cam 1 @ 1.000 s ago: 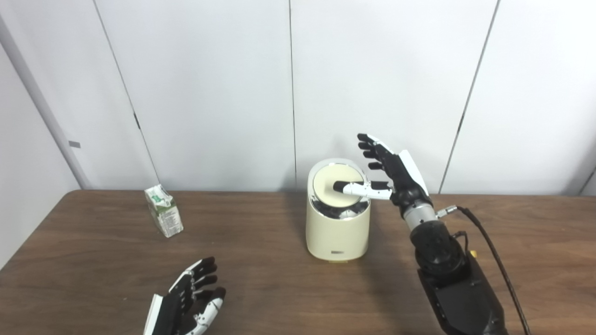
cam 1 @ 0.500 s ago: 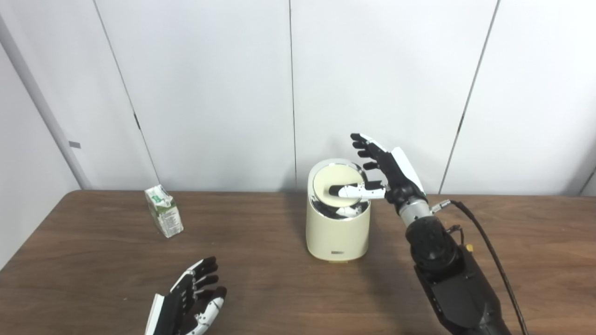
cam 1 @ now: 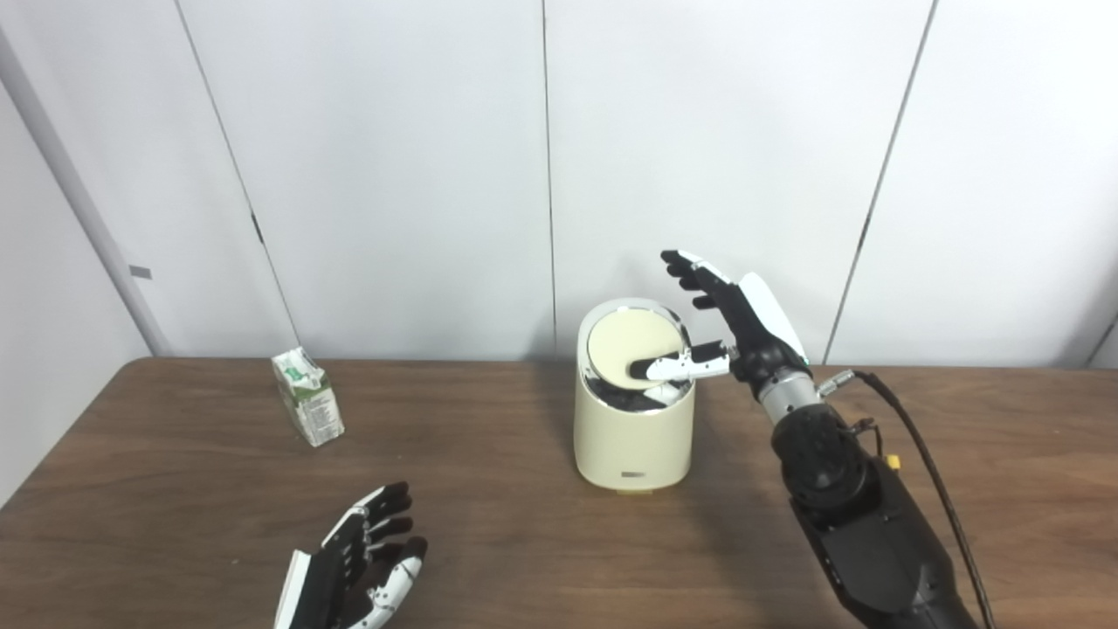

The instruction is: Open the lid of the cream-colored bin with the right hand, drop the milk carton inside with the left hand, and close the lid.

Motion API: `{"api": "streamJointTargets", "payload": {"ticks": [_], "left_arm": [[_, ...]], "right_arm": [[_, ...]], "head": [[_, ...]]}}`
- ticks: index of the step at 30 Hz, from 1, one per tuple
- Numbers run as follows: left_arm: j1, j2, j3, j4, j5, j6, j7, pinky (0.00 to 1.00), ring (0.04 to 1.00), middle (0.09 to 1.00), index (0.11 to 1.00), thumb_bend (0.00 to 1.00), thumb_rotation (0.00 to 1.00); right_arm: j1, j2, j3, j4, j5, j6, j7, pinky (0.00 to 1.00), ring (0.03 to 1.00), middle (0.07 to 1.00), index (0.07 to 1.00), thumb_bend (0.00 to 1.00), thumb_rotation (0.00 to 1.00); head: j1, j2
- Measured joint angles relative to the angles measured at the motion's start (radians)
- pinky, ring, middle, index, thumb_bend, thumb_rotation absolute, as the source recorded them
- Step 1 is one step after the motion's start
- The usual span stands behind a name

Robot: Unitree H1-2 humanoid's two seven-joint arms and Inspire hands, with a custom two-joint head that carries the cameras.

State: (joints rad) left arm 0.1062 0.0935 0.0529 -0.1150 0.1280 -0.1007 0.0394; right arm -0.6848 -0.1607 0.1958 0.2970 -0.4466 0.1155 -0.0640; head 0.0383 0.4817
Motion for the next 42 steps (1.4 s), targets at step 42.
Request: {"api": "streamJointTargets", "payload": {"ticks": [42], "left_arm": [[-0.005, -0.001, -0.012, 0.000, 0.024, 0.000, 0.004, 0.69, 0.763, 0.819, 0.844, 0.41, 0.27]], "right_arm": [[0.090, 0.009, -0.060, -0.195, 0.001, 0.081, 0.057, 0.75, 0.840, 0.858, 0.863, 0.51, 0.37]], "head": [[-0.005, 0.014]]}}
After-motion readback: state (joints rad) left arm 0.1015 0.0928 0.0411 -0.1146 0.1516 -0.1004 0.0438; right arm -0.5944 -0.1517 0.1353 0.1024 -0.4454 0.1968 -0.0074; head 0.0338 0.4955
